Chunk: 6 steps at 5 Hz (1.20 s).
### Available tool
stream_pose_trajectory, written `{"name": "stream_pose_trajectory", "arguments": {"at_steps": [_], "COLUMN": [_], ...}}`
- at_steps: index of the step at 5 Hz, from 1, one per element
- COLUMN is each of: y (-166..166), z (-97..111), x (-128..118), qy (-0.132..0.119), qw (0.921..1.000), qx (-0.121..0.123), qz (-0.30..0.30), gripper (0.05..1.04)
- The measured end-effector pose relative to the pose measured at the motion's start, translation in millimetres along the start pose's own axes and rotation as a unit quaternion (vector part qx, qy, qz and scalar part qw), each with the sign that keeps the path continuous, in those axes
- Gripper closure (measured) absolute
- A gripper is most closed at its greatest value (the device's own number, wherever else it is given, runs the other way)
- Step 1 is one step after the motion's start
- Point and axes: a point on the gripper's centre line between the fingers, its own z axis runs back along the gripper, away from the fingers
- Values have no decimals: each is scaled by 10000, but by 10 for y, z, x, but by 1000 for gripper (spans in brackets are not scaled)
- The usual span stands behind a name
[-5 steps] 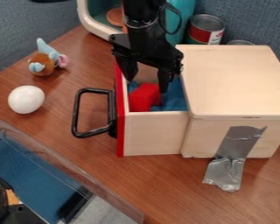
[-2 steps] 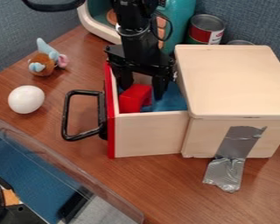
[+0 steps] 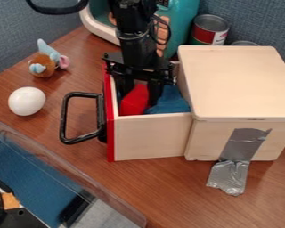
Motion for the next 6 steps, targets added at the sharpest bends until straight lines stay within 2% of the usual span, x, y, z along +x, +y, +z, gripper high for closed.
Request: {"name": "stream_pose_trajectory", "arguments": {"at_steps": [1,2,4,5,6], "y": [0,-79,-279,-179,104], "z": [1,121,631,848,1002], "x": [-8,24,57,11,-16], "qy": [29,-203,-1156,-1391,-1491], "qw": [10000,9990,9879,9856,9874], "qx": [51,50,-164,-74,5], "qz": [-67,-383,-1020,-963,-522], "gripper": [519,519,519,519,519]}}
